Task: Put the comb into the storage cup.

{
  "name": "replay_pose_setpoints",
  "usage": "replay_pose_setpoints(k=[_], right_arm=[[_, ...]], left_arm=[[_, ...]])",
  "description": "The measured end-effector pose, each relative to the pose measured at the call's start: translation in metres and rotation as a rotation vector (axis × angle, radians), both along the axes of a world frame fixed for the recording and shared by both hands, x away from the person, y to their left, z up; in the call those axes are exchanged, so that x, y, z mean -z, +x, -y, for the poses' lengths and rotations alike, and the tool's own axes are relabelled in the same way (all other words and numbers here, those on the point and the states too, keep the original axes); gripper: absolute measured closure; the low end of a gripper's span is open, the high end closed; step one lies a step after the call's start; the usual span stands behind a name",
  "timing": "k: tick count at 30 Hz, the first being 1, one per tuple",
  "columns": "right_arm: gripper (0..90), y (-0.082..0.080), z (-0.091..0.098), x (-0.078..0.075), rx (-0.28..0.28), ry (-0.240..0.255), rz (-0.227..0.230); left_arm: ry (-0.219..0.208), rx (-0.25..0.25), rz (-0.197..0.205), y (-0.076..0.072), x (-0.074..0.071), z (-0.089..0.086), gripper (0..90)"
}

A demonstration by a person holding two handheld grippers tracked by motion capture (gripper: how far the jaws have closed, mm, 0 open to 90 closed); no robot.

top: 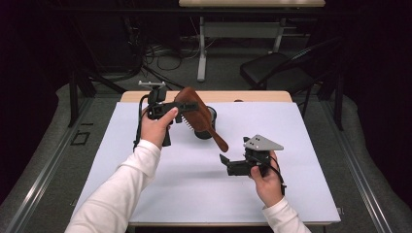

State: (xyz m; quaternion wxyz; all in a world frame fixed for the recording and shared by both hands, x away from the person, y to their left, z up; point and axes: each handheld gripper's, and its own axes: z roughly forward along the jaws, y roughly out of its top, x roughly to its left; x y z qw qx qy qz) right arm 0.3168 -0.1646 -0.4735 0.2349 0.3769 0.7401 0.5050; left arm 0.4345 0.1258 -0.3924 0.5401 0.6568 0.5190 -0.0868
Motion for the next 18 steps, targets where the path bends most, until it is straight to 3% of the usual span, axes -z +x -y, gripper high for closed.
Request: replay_pose_setpoints(k=[5,12,18], right_arm=[[0.0,-0.0006,0.0001,-0.0004,0.001,0.002,0.002],[0.0,0.0000,0.0020,0.0000,0.022,0.004,0.000],[0.0,0.0005,0.0051,-0.0002,0.038,0.007,0.001]], left_arm=[[0.013,-0.018,0.017,0.0006,-0.0007,0.0008,48.9],[0.011,-0.037,-0.008,0.0038,0.0007,0.0002,49.1],[0.022,-0.062,-0.001,0.0080,-0.0005,-0.0018,49.0]])
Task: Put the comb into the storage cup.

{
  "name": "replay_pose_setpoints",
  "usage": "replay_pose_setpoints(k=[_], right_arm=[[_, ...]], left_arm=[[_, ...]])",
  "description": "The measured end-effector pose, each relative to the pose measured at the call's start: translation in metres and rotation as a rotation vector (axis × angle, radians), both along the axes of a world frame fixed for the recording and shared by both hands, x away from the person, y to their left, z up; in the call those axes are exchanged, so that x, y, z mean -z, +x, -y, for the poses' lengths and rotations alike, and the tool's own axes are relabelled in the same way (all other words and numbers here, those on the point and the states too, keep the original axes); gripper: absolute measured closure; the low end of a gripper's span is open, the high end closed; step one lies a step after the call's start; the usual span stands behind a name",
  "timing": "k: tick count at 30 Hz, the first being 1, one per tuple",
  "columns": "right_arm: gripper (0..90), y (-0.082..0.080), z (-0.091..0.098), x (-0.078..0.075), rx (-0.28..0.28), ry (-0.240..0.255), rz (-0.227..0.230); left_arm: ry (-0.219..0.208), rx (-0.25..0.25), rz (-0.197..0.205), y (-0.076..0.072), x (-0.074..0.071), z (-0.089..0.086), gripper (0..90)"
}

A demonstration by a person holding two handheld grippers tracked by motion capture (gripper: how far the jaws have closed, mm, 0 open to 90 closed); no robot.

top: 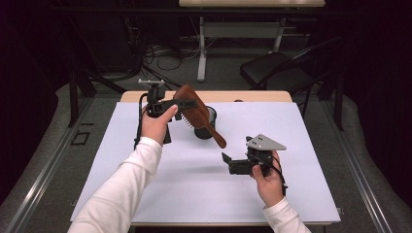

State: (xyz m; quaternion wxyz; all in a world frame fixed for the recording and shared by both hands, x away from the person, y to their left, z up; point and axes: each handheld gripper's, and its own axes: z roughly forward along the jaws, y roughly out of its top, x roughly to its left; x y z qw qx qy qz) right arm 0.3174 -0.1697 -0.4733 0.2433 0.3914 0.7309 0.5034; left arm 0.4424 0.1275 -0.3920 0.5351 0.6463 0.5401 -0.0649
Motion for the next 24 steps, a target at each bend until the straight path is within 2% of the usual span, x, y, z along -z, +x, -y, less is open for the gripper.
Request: replay_pose_setpoints(k=[13,24], right_arm=[[0.0,0.004,0.002,0.000,0.004,0.006,-0.011],[0.0,0.004,0.004,-0.001,0.006,0.016,-0.012]], left_arm=[[0.011,-0.048,0.028,0.008,-0.005,0.000,48.9],[0.011,-0.125,0.050,0.016,-0.004,-0.009,48.9]])
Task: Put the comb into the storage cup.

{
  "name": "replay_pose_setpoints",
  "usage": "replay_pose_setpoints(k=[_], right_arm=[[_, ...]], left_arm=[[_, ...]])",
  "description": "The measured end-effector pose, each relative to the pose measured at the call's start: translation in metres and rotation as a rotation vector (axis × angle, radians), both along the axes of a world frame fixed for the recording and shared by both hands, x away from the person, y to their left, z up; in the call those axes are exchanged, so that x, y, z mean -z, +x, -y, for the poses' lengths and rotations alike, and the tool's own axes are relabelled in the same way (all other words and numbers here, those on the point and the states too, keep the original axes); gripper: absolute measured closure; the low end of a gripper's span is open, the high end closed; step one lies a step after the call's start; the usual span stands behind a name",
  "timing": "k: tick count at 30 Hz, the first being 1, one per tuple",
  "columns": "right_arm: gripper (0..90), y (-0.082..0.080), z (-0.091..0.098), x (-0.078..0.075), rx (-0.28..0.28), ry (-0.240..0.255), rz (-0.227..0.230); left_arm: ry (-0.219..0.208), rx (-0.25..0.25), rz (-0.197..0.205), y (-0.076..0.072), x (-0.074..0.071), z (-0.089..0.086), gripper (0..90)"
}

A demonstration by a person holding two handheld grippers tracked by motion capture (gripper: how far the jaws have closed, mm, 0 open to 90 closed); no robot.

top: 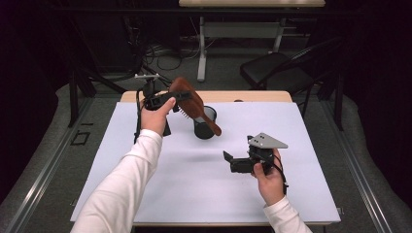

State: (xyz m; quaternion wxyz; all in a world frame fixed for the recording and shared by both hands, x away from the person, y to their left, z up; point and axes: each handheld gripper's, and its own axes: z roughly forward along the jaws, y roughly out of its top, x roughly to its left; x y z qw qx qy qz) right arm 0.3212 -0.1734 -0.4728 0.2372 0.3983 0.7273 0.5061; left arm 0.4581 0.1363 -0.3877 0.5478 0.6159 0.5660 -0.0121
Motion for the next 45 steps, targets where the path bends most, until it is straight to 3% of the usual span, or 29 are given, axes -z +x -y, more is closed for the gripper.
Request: replay_pose_setpoints(k=[7,13,45], right_arm=[[0.0,0.000,0.000,0.000,0.001,-0.002,-0.001],[0.2,0.001,0.001,0.000,0.002,0.001,-0.003],[0.8,0.001,0.003,0.000,0.007,0.008,-0.006]], left_arm=[[-0.003,-0.069,0.034,0.004,-0.005,-0.007,48.9],[0.010,-0.082,0.058,0.007,-0.012,-0.008,48.9],[0.025,-0.161,0.058,0.018,-0.013,-0.018,49.0]])
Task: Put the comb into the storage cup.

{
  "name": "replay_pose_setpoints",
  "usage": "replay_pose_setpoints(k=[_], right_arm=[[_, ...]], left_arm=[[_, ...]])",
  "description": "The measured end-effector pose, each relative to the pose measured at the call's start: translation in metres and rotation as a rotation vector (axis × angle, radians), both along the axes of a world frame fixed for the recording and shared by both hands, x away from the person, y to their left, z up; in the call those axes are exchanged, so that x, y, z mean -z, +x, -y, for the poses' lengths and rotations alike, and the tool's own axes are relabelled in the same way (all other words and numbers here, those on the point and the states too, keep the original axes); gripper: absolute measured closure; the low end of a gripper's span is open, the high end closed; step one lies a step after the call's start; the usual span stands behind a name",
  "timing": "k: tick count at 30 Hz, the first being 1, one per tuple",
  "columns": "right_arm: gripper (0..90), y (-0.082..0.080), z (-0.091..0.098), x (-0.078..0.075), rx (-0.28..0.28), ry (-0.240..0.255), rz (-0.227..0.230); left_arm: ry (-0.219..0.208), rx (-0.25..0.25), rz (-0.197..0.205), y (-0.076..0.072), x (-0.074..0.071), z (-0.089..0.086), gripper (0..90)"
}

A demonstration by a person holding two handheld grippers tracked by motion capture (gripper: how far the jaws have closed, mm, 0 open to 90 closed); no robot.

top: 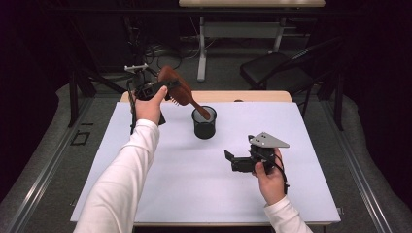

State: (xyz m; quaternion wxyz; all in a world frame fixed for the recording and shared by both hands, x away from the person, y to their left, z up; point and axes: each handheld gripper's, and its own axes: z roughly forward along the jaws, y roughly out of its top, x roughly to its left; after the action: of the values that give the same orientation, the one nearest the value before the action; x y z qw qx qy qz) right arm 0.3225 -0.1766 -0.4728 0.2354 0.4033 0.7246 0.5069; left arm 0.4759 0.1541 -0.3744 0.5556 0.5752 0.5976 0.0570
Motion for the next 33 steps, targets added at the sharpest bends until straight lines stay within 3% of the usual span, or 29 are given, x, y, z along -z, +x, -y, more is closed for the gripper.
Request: replay_pose_setpoints(k=[33], right_arm=[[1.5,0.000,0.004,-0.002,0.006,0.013,0.003]], left_arm=[[0.059,-0.033,-0.022,0.013,0.021,0.022,49.0]])
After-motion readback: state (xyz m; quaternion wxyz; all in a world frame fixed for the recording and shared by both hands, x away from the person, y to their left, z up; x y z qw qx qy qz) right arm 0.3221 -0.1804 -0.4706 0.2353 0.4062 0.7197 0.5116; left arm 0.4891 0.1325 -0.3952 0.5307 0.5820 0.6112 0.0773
